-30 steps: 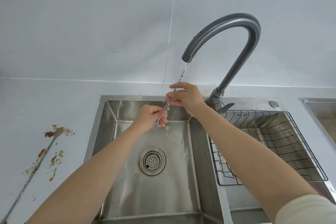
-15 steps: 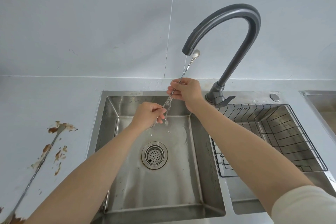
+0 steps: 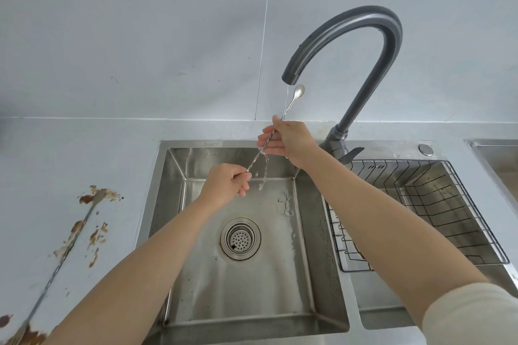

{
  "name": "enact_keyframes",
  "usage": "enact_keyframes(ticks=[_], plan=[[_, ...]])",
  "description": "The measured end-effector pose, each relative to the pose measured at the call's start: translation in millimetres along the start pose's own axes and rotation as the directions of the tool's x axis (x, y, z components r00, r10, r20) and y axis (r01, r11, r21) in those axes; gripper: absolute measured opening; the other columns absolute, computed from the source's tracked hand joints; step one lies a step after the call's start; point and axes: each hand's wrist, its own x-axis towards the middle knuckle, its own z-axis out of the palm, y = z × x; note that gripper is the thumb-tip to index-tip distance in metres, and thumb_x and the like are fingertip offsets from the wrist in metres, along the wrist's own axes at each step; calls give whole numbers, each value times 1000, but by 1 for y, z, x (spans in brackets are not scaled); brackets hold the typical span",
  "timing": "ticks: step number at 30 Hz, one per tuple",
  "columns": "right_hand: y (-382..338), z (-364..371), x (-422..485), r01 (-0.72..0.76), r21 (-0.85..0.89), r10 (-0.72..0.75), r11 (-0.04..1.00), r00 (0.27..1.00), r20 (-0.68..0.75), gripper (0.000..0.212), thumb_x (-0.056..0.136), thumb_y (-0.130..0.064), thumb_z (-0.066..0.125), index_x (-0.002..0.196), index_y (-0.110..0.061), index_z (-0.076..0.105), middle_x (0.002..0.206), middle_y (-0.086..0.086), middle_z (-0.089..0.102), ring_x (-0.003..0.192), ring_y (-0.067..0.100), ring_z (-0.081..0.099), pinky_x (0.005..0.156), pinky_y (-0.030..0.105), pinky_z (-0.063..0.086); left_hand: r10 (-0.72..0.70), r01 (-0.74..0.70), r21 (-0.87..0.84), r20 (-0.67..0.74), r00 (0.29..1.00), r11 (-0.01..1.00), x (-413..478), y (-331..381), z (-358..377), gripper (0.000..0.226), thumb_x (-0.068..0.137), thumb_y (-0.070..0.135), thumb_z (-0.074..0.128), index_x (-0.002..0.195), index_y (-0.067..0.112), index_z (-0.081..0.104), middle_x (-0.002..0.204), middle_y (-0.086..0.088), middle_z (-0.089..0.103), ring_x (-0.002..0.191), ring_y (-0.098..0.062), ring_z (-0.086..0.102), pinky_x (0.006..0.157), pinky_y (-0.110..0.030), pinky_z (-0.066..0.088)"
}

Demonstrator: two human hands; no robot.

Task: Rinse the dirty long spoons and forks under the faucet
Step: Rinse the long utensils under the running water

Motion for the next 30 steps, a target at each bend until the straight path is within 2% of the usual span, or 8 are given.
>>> enact_keyframes(ticks=[4,7,11,13,16,18,24,30], plan=[[0,-2,0,50,63,-50,997,999,6,23,96,-12,47,77,-4,55,73,11,61,64,20,63,62,26,57,3,-3,5,9,1000,1000,-1,-2,0,28,92,8,50,75,-7,66,53,9,56,37,11,53,50,-2,42],[0,-6,1,74,204,-67,976,997,-42,14,91,1,52,78,-2,56,76,11,60,69,20,63,63,23,57,1,-1,-2,23,1000,1000,-4,-2,1,26,93,7,50,69,7,62,55,8,56,37,12,53,50,0,42],[5,-3,3,57,265,-43,963,998,-55,24,95,-20,50,79,-4,57,72,8,63,58,14,66,62,24,58,-1,1,-19,25,1000,1000,-6,-5,2,32,92,6,50,62,14,57,55,7,56,37,12,54,49,1,42],[6,-2,3,51,272,-42,961,998,-39,25,96,-21,48,80,-4,57,73,8,63,59,14,66,63,25,57,-3,4,-29,30,1000,1000,-8,-8,1,39,92,6,50,56,20,54,55,7,57,38,11,54,49,0,42],[5,-3,4,68,345,-62,936,998,-27,10,93,-2,49,90,-2,57,79,9,62,59,12,68,66,24,57,-4,5,-28,62,998,1000,-10,-15,-1,41,92,6,50,55,24,54,56,8,58,38,10,55,52,-2,42],[3,-4,5,72,383,-63,921,997,-36,12,91,5,49,87,-4,57,80,9,62,62,12,67,69,25,56,-3,8,-52,88,996,999,-12,-19,-3,41,92,4,50,56,24,55,58,6,60,40,9,57,52,-2,43],[5,1,3,30,317,-35,948,999,11,24,98,-17,43,83,-4,56,81,9,62,70,16,65,65,23,57,-24,30,-49,128,992,998,-16,-29,-5,37,93,4,48,60,22,55,62,4,61,40,7,57,52,-4,43],[4,-2,4,65,304,-76,950,997,24,13,91,5,49,85,-2,57,83,10,63,63,11,68,66,23,58,-43,46,-23,128,991,999,-18,-35,-7,35,92,3,47,61,16,56,61,4,61,39,6,57,50,-5,43]])
